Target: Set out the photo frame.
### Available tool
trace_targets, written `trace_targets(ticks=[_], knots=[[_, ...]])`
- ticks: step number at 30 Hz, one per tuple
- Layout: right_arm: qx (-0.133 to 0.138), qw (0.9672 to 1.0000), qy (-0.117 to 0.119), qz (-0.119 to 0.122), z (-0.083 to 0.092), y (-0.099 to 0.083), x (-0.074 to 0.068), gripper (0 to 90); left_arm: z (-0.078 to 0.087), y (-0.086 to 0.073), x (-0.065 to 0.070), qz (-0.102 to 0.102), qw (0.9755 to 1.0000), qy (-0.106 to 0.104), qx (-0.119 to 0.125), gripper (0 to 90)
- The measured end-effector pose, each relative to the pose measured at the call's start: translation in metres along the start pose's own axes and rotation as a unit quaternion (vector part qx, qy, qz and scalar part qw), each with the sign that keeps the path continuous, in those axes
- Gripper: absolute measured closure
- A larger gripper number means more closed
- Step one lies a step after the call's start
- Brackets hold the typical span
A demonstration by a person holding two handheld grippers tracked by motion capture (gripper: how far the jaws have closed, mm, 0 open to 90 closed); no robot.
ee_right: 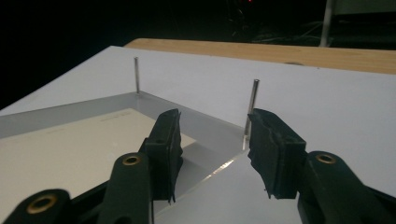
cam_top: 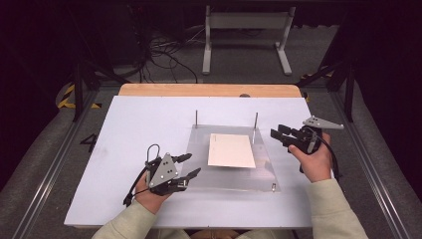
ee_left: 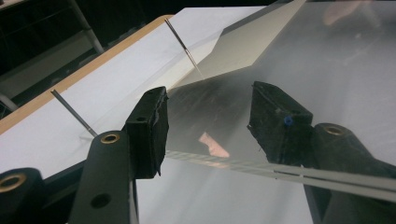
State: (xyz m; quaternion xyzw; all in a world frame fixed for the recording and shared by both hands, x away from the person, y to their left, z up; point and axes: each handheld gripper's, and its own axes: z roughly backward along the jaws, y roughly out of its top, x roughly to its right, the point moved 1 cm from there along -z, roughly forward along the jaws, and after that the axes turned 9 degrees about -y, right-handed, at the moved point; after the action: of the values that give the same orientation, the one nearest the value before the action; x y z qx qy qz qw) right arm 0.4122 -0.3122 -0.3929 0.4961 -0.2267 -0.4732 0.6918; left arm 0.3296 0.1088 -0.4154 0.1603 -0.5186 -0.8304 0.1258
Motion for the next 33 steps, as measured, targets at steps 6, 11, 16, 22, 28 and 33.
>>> trace_targets(ticks=[6,11,16,22,28,33], knots=[[0.020,0.9993,0.017,0.027,0.029,0.002,-0.015,49.1,0.001,0.001,-0.001,0.001,1.0000,-0.004,0.002,46.3],[0.021,0.9987,0.030,0.036,0.048,-0.001,-0.021,47.7,0.002,0.002,-0.002,0.000,1.0000,-0.008,0.001,46.3],[0.026,0.9973,0.036,0.058,0.065,-0.004,-0.029,42.6,0.003,0.003,-0.003,0.001,0.9999,-0.011,0.002,46.3],[0.029,0.9943,0.048,0.090,0.080,-0.010,-0.048,35.0,0.003,0.004,-0.004,0.004,0.9999,-0.014,0.003,46.1],[0.010,0.9909,0.060,0.120,0.084,-0.017,-0.056,34.0,0.004,0.004,-0.004,0.004,0.9998,-0.017,0.003,46.1],[-0.007,0.9884,0.058,0.140,0.086,-0.024,-0.060,32.4,0.004,0.004,-0.003,0.002,0.9998,-0.018,0.002,45.8]])
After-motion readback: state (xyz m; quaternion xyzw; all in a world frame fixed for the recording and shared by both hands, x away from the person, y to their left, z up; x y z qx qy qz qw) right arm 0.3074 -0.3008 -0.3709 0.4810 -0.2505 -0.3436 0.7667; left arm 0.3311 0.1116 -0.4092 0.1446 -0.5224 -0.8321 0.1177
